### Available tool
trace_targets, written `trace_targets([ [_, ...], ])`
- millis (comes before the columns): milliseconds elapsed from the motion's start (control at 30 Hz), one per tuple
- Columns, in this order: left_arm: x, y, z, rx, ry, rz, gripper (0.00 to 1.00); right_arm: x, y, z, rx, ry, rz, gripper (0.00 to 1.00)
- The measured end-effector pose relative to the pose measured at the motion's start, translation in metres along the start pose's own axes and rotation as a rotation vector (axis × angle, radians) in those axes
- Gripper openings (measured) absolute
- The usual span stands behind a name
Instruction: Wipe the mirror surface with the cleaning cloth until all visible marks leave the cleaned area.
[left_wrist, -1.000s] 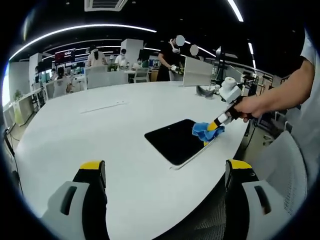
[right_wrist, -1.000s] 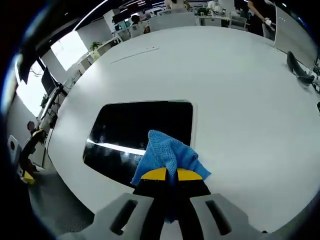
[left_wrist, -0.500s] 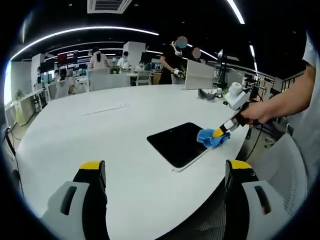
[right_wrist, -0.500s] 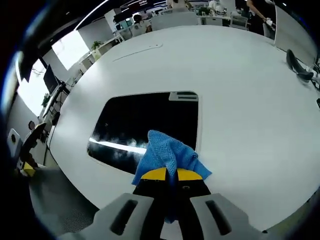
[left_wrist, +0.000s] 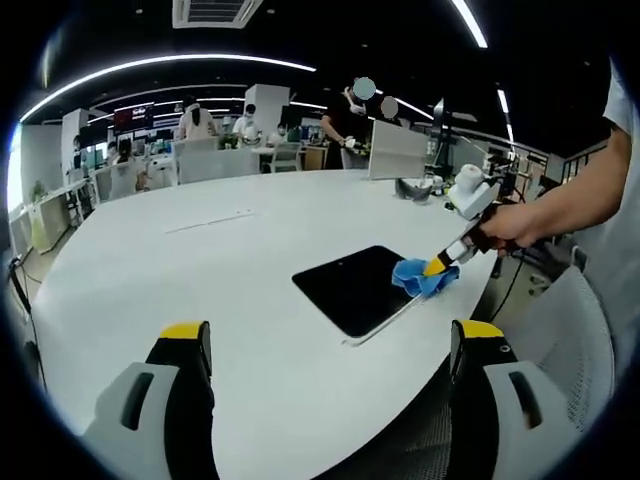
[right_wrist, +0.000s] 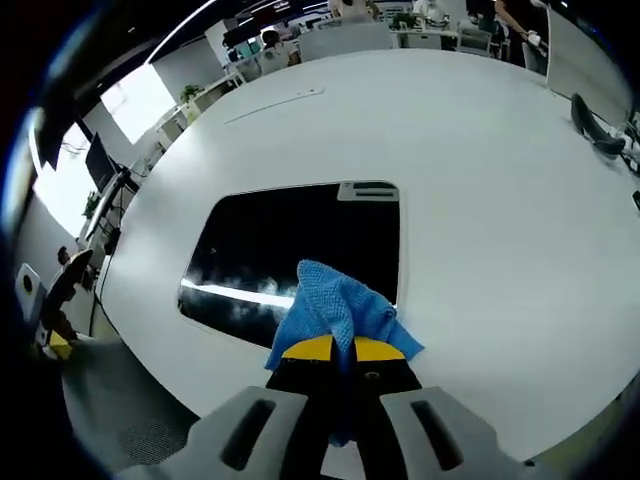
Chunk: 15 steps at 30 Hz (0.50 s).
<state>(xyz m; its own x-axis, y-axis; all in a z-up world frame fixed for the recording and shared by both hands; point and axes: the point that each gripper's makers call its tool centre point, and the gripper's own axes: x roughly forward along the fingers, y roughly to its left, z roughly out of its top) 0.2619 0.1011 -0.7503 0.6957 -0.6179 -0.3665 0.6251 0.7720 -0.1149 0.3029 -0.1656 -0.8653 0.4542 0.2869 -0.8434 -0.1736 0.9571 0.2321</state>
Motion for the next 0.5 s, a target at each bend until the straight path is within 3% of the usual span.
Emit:
trace_targets([
  [67, -0.0013, 0.0004, 0.0039, 0.007, -0.019, 0.001, 0.99, -0.0002, 0.0020, -0.0016, -0.002, 0.000, 0.002, 0.00],
  [267, 0.0008, -0.0012, -0.0012, -0.005, 0.008, -0.007, 0.99, 0.0004, 0.0045, -0.0016, -0.009, 0.003, -0.009, 0.00],
  [500, -0.0008, 0.0000, 0.0009, 0.004, -0.005, 0.001, 0.99, 0.0007, 0.0048, -0.0008, 0.001, 0.006, -0.013, 0.00],
])
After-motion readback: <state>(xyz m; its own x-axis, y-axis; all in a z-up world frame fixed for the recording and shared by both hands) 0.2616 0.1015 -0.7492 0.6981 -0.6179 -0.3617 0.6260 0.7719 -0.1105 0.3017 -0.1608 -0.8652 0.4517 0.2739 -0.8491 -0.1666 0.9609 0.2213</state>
